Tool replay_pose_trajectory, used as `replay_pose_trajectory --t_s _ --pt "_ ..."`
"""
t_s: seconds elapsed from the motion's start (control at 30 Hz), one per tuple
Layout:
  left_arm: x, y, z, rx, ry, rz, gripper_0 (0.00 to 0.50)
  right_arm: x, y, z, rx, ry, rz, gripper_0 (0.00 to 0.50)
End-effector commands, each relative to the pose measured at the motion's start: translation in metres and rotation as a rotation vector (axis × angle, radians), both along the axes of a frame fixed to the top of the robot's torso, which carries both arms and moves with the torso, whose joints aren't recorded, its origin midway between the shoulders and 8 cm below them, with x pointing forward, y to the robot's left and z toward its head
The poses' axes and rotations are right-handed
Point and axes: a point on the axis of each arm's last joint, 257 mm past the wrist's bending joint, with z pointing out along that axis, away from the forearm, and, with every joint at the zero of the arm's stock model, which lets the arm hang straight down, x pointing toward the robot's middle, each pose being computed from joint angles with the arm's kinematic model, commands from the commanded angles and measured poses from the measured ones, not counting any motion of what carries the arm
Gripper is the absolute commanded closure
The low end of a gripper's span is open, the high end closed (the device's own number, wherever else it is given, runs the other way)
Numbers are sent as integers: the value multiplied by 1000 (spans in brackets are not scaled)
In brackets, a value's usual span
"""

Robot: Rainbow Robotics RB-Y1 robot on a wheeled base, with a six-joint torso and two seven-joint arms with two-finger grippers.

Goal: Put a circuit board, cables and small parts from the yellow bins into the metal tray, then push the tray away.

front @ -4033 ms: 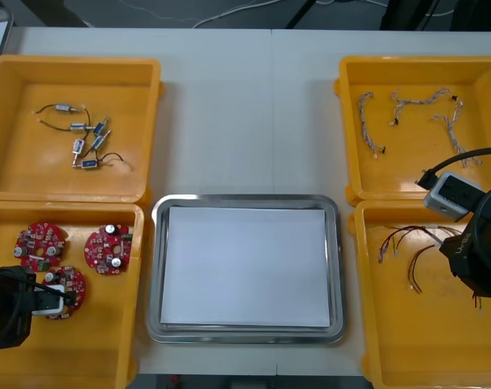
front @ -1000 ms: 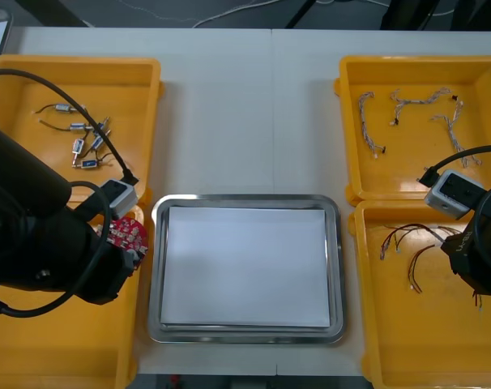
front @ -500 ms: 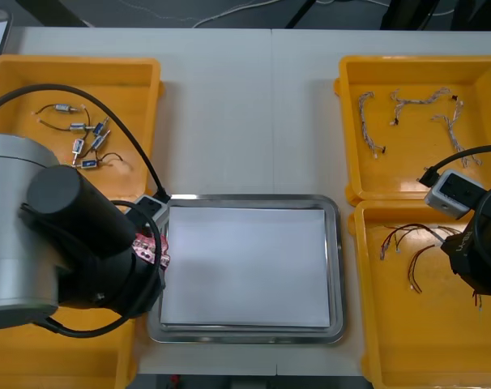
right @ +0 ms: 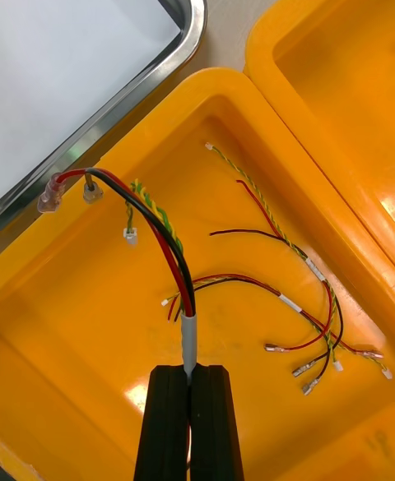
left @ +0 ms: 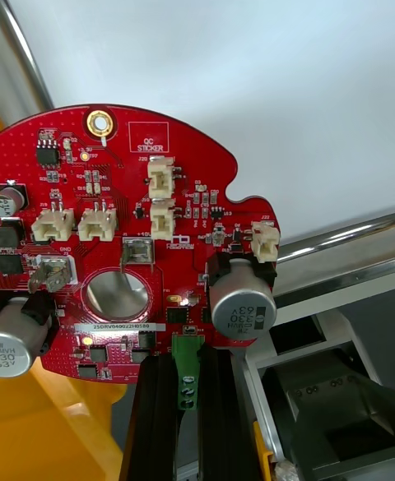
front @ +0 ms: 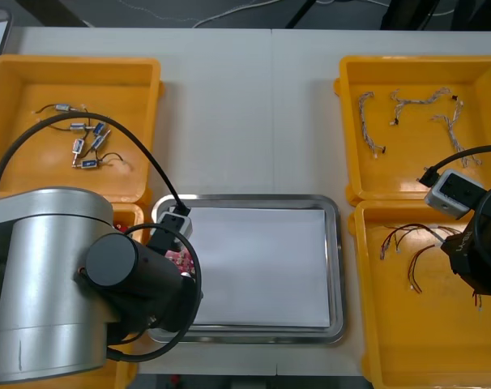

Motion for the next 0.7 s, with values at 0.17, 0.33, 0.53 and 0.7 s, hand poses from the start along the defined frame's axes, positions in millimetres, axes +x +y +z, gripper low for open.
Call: replay_pose_trajectory --t_s 0.17,0.33,0.53,0.7 --pt "-1 -41 0 -42 -56 -93 500 2 -2 9 -26 -25 -7 500" --pt "5 -48 -13 -36 -74 -89 500 2 -2 9 -26 -25 -7 500" --pt "10 -47 -25 -19 -76 -79 500 2 -2 9 -26 -25 -7 500" --pt "14 -45 -34 -1 -78 -71 500 2 -2 9 -26 -25 -7 500"
